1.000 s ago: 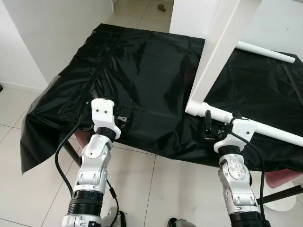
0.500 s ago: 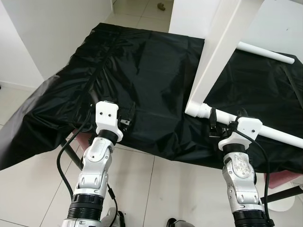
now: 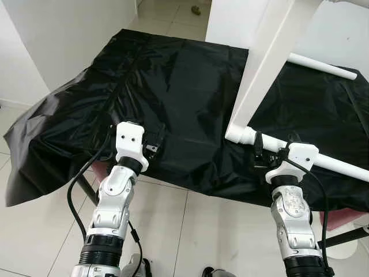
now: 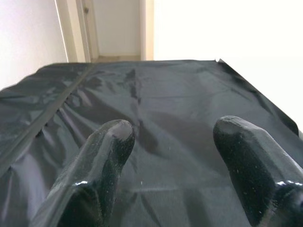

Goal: Building children table

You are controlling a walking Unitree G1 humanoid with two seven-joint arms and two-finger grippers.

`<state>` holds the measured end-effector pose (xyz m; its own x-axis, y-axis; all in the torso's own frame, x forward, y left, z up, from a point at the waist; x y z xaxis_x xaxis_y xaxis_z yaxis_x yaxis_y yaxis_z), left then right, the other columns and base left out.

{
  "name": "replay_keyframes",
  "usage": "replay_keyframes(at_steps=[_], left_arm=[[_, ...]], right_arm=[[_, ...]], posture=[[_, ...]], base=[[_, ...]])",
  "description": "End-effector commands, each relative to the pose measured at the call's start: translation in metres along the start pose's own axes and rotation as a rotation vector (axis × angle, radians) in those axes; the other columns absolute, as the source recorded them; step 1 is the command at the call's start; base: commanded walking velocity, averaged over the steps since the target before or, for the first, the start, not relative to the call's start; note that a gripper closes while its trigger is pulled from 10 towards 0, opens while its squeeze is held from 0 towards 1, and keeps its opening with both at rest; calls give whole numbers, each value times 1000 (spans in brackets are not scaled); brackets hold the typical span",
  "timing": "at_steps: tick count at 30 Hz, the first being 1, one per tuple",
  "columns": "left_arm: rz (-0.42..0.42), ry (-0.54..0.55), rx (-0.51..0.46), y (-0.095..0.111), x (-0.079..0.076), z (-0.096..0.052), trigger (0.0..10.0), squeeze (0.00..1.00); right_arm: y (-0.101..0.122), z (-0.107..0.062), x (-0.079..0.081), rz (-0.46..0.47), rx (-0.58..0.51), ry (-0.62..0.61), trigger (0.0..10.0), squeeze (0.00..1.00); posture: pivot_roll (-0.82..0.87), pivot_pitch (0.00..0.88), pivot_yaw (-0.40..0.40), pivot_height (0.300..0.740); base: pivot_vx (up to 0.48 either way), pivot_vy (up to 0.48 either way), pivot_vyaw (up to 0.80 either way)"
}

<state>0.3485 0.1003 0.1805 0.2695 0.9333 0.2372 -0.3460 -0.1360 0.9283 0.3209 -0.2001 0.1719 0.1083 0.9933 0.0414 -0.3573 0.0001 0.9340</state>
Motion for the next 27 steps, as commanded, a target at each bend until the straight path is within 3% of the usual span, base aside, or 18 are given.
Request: replay_keyframes(at_steps=[1,14,18,27], left_arm=[[-9,17,18,-5,-2,-1,10000,0],[-11,14,13,-4,-2,-1,10000,0],[1,-5,-5,3,-7,1,10000,0],[28,-28,-31,17,-9,-3,10000,0]], right_arm=[[0,0,0,-1,-4,8,10000,0],[0,1,4,8,-2,25,10000,0],[4,14,22,59,-14,69,10000,0],[4,30,34,121,-7,104,10000,0]], posture=[[55,85,-46,740],[55,94,-51,740],[60,115,-49,740],[87,141,-48,740]], base=[[0,0,0],[0,0,0],[0,0,0],[0,0,0]])
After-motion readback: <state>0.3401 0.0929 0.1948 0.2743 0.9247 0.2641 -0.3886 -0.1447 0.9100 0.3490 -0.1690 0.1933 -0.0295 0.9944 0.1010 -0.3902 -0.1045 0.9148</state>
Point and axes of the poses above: a point about 5 cm out from each wrist's last joint towards the gripper, its own z axis pointing out of the wrist towards the gripper, its own y axis along the axis of the wrist's last joint, x = y × z, the point moved 4 cm from there along z, pointing out of the wrist towards the gripper, and after that the axes turned 9 degrees about z, right-handed, at the moved point
